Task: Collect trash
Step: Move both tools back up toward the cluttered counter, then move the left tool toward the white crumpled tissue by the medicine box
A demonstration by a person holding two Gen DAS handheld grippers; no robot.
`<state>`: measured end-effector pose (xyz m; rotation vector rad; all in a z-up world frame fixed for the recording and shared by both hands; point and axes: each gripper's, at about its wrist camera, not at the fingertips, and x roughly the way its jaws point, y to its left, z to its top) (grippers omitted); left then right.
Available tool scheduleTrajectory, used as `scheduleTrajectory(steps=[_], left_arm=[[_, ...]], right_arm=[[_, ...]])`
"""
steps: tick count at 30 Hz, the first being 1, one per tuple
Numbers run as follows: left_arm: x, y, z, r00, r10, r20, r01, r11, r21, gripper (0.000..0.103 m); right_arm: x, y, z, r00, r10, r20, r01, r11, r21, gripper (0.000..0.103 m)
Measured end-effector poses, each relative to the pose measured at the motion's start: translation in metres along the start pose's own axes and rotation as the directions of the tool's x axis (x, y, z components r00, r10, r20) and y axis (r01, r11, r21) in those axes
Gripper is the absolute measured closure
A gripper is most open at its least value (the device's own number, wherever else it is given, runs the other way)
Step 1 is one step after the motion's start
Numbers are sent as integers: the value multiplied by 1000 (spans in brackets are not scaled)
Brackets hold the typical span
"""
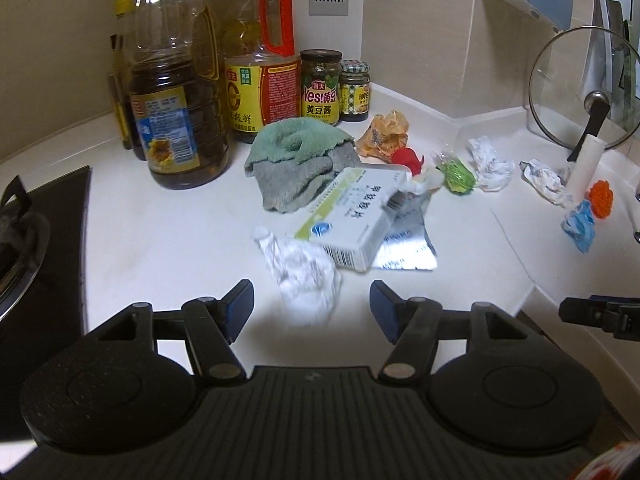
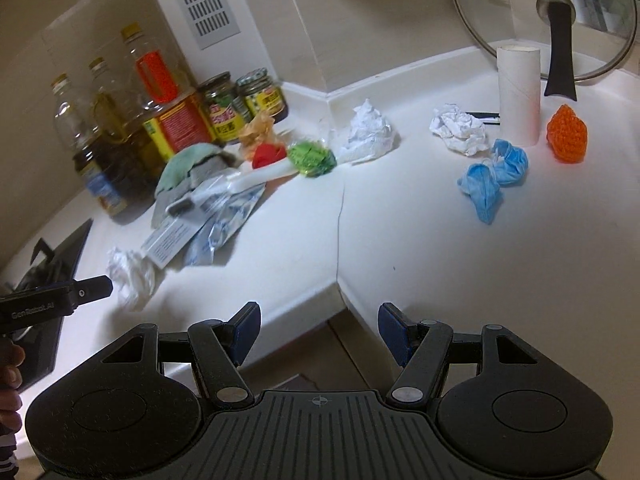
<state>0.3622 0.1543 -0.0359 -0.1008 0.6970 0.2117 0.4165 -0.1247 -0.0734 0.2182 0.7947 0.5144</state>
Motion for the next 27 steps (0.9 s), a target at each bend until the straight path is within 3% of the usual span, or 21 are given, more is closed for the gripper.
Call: scheduleTrajectory(steps=[15,18,20,27], left_arm=[[57,10,12,999,-15,-49,17,999,47,38],[59,13,13,999,-26,-48,29,998,49,44],[59,15,12,998,-40,-48,43,998,48,55],[52,22,10,998,-57,-33,60,996,69,68]], right_arm=[[19,5,14,998,-60,10,60,997,42,38],[22,5,14,998,-65,9,64,997,44,38],[23,5,16,998,-65,9,64,997,47,38],[30,10,22,999,-53,10,52,998,36,38]])
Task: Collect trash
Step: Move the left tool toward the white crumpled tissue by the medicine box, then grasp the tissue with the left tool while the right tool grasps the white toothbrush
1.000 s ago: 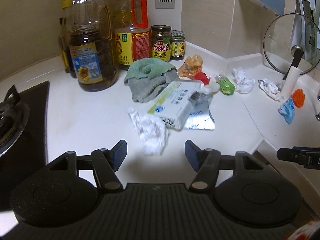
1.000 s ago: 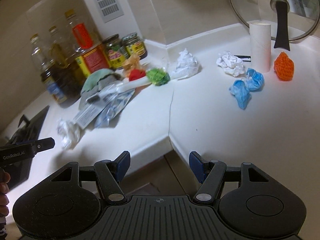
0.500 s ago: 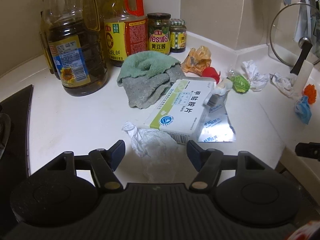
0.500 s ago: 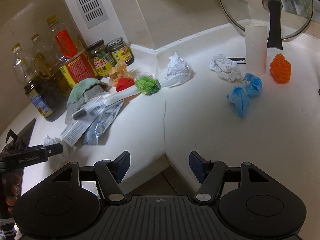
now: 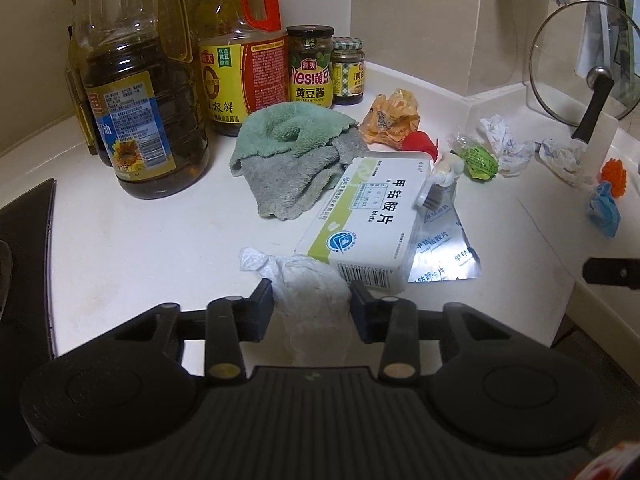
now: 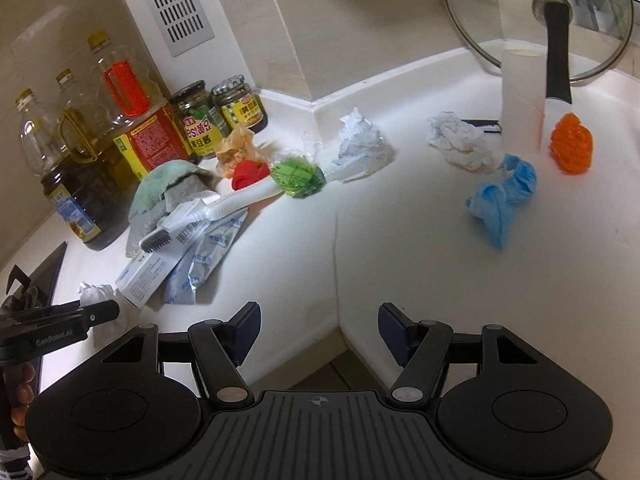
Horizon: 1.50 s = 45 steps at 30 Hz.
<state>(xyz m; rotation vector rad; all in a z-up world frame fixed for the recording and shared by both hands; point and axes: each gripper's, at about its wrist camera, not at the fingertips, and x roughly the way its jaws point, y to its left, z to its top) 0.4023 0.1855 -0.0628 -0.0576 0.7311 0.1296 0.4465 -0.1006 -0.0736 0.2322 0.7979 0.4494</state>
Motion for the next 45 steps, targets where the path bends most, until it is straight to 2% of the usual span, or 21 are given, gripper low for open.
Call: scheduleTrajectory(steps=[12,18,26,31,36,41,45], left_arm=[[-34,30,8,996,50,74,-47,998,-42,72],[-40,46,12,991,93,94,-88,994,-63,71],[-33,74,25,984,152,95,-143,985,-97,72],[-28,82,28,983,158,93,-148,983,-105,71],[-23,85,27,985,156,80,-147,984,-103,71],[-20,87,26,986,151,69,-144,984,-103,71],[-18,89,25,987,151,62,-144,984,-104,71]], right_arm=[[23,34,18,996,90,16,-89,994,-59,38],[41,47,36,988,145,52,-143,989,-35,38],[68,44,60,978,193,84,-201,975,94,38],[90,38,69,976,200,91,-215,954,210,50],[110,24,72,975,204,92,-224,903,367,62],[123,11,73,974,212,82,-225,848,480,66],[130,4,73,974,212,77,-220,822,525,68]])
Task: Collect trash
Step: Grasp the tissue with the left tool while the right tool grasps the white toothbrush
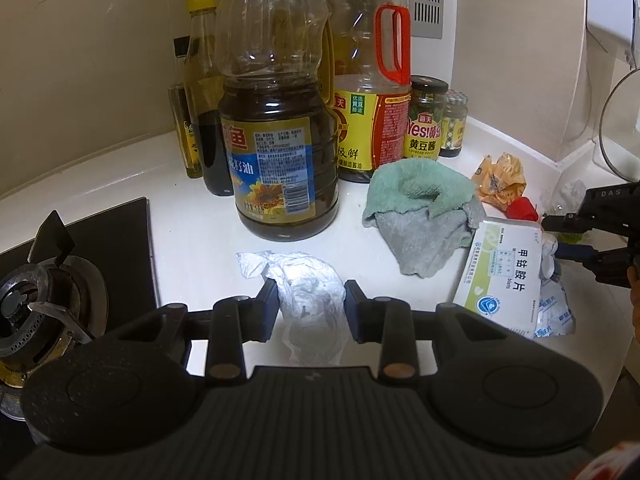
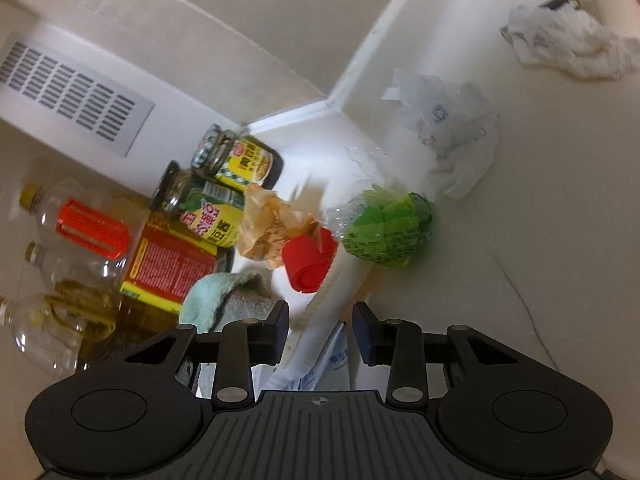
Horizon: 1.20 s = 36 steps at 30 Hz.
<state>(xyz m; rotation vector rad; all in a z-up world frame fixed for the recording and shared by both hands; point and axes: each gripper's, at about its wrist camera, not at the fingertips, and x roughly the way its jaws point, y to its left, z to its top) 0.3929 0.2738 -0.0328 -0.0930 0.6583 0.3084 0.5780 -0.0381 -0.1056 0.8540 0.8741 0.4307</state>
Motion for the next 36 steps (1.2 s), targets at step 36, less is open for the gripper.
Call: scheduleTrajectory(steps=[36], left_arm=[[-61,-73,-25,998,-54,19,54,998,24,71]], right_arm=[[-112,-6,-17,992,130,0,-123,942,-312,88]])
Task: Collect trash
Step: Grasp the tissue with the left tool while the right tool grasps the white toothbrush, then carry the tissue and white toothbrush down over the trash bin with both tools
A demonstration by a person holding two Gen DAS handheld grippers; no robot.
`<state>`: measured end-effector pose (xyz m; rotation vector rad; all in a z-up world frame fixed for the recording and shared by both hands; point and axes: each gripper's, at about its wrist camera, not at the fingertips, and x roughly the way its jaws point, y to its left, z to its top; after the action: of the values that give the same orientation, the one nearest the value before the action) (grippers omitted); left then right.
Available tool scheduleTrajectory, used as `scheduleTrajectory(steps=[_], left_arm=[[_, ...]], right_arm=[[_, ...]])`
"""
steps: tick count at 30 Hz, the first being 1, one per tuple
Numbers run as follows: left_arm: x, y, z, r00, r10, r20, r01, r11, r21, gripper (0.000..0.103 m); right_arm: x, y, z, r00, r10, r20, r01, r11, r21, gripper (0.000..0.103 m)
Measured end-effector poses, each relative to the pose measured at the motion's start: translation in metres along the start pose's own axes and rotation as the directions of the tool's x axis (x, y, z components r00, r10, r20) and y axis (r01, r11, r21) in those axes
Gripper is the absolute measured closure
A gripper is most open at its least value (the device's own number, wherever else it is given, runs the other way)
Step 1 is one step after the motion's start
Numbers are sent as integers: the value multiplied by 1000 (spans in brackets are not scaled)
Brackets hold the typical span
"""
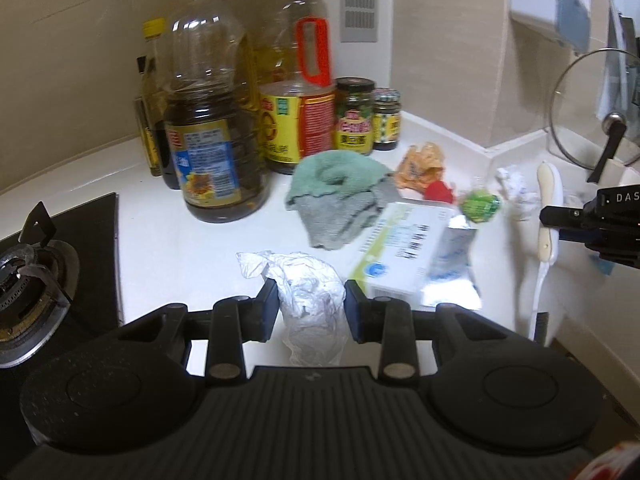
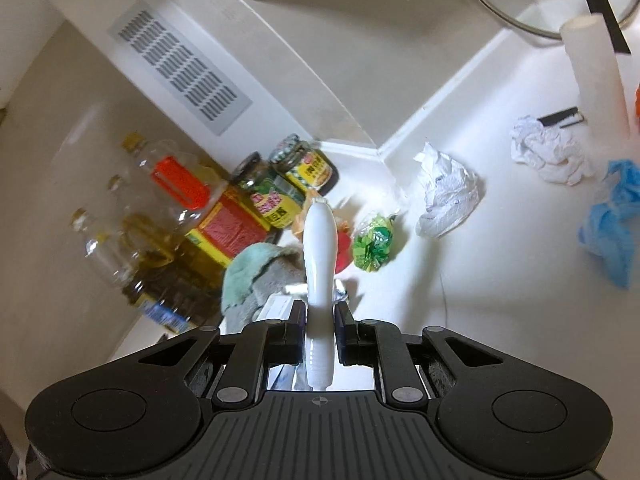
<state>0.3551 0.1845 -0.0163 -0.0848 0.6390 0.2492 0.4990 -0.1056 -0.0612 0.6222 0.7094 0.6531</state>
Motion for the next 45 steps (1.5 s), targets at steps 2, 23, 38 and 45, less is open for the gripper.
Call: scheduleTrajectory(steps=[2,23,38,45], left_arm=[[-8,-11,-4,1000,-10,4,10,1000,1,71],[-105,-113,-111,997,-23,-76,15,995,-102,71],[-80,-139,-185,966,-100,-238,75,991,-113,71],[-49,-132,-202,951,-125,-284,98,989,-106,71]], right_arm=[[-12,1,-3,1000,16,-6,-16,1000,-26,88],[-117,-22,-93,971,87,-225,-138,966,-219,88],[-101,-60,-167,948,-24,-318,-70,958,-279,88],[-76,-81,-191,944,-86,-320,-5,961,-275,88]])
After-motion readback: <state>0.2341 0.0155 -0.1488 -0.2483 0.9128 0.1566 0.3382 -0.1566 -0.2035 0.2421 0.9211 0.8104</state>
